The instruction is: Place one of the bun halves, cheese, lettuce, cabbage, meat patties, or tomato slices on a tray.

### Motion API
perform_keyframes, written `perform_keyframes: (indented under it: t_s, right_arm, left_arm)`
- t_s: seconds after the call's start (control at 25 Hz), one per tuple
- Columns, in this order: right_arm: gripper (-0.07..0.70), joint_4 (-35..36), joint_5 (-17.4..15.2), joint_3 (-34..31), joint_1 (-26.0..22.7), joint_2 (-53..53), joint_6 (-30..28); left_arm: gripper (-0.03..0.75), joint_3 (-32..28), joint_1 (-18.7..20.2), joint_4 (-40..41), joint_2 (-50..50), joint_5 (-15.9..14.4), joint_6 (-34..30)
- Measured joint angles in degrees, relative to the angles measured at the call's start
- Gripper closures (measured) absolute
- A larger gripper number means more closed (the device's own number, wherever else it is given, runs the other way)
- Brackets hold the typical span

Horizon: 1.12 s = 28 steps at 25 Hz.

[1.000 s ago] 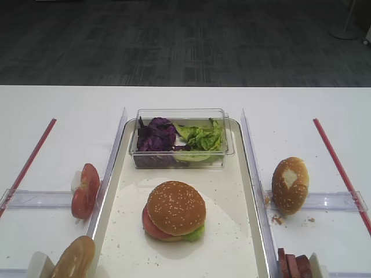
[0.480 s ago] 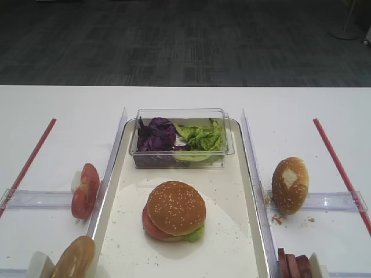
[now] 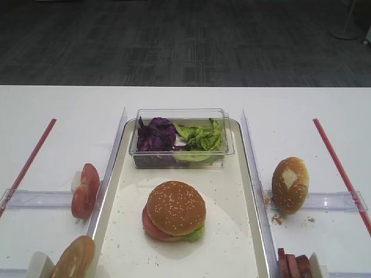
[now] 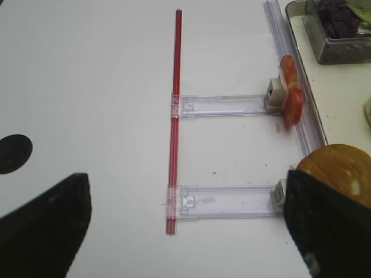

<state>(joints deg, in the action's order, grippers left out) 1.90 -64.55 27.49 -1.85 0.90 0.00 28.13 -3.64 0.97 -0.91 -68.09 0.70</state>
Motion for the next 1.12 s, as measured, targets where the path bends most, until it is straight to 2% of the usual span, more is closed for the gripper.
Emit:
perform_keyframes:
  t_s: [1.12]
  right_arm:
    - [-0.003,0.0,0.0,0.0,0.0,0.0,0.0]
  left_arm:
    - [0.097,0.0,0.0,0.0,0.0,0.0,0.0]
